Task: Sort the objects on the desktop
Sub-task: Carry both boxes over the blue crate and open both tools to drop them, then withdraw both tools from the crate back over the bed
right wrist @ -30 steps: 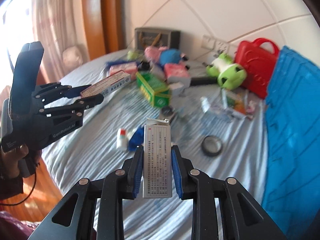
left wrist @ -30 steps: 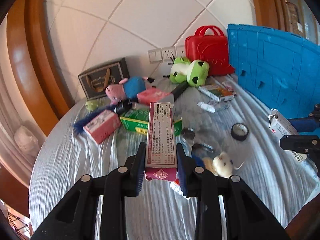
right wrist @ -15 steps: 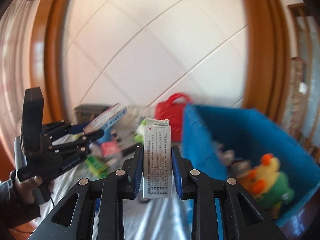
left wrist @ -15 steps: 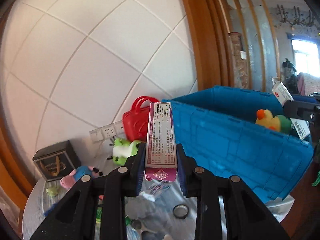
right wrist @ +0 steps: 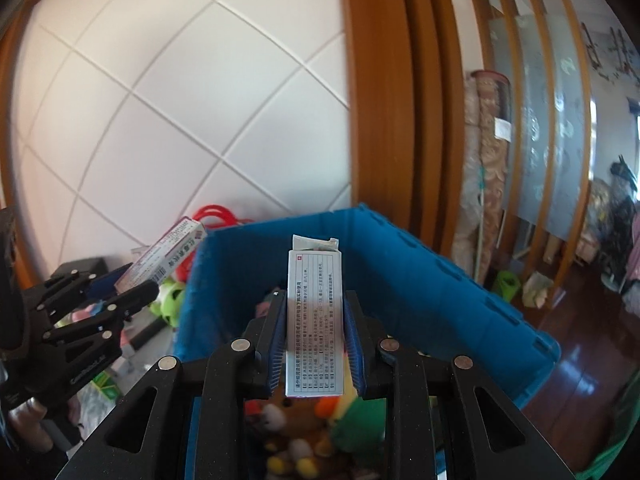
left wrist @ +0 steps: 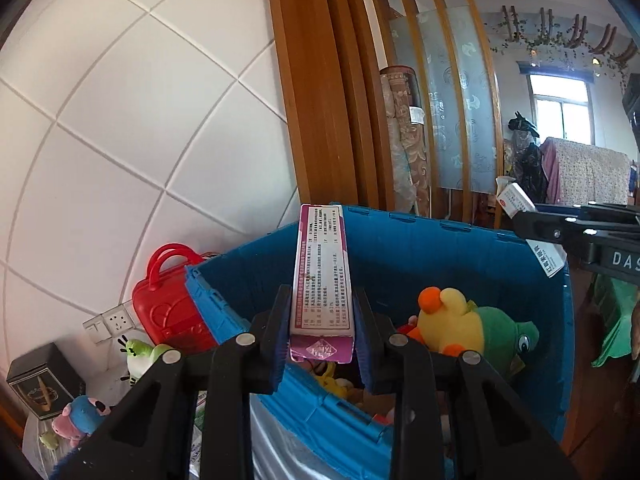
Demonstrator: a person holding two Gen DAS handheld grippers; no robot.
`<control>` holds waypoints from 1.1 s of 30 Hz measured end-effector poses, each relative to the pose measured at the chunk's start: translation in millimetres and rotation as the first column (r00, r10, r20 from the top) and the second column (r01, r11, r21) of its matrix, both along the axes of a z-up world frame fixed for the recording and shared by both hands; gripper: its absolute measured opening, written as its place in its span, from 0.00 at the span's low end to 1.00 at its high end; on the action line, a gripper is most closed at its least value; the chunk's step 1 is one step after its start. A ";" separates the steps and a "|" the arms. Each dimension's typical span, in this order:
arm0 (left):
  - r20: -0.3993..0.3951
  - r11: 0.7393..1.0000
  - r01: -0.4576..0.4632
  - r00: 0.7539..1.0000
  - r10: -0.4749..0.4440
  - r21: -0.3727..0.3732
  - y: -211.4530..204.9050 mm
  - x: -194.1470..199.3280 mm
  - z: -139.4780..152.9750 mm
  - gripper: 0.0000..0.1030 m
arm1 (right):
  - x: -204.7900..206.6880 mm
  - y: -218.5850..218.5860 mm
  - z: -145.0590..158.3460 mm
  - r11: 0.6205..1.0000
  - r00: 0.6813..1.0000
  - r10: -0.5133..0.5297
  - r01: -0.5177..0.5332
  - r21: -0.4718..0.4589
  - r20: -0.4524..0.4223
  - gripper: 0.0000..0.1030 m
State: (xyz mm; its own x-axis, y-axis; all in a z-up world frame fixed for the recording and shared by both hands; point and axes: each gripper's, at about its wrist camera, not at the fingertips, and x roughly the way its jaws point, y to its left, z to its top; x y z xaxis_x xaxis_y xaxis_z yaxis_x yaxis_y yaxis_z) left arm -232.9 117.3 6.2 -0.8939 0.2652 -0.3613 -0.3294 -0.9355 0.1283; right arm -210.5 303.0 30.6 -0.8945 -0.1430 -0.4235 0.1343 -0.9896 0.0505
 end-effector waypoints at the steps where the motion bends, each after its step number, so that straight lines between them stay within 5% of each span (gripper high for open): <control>1: 0.003 1.000 -0.004 1.000 0.004 0.004 7.7 -4.2 0.9 0.27 | -6.5 7.5 -1.4 1.000 1.000 -0.013 0.013 -0.001 0.005 0.26; 4: -0.002 0.999 -0.036 0.999 0.035 -0.003 25.3 -12.3 5.5 0.34 | -25.6 33.0 -6.0 0.996 0.996 -0.082 0.083 -0.022 0.027 0.31; 6: -0.013 0.998 -0.063 0.998 0.062 -0.014 33.0 -12.3 8.7 0.52 | -33.9 46.3 -7.5 0.993 0.994 -0.101 0.103 -0.050 0.037 0.68; 8: -0.051 0.995 -0.097 0.994 0.096 -0.019 37.2 -6.3 13.2 0.75 | -35.6 53.8 -5.6 0.994 0.995 -0.096 0.097 -0.058 0.023 0.79; 12: -0.124 0.989 -0.148 0.982 0.143 -0.030 42.2 9.5 21.1 0.84 | -28.0 51.9 1.5 0.995 0.996 -0.085 0.085 -0.045 -0.010 0.80; 33: -0.101 0.959 -0.283 0.954 0.283 0.011 -8.4 62.5 15.1 0.84 | 60.6 7.3 -1.6 0.994 0.990 0.073 -0.082 -0.068 -0.124 0.90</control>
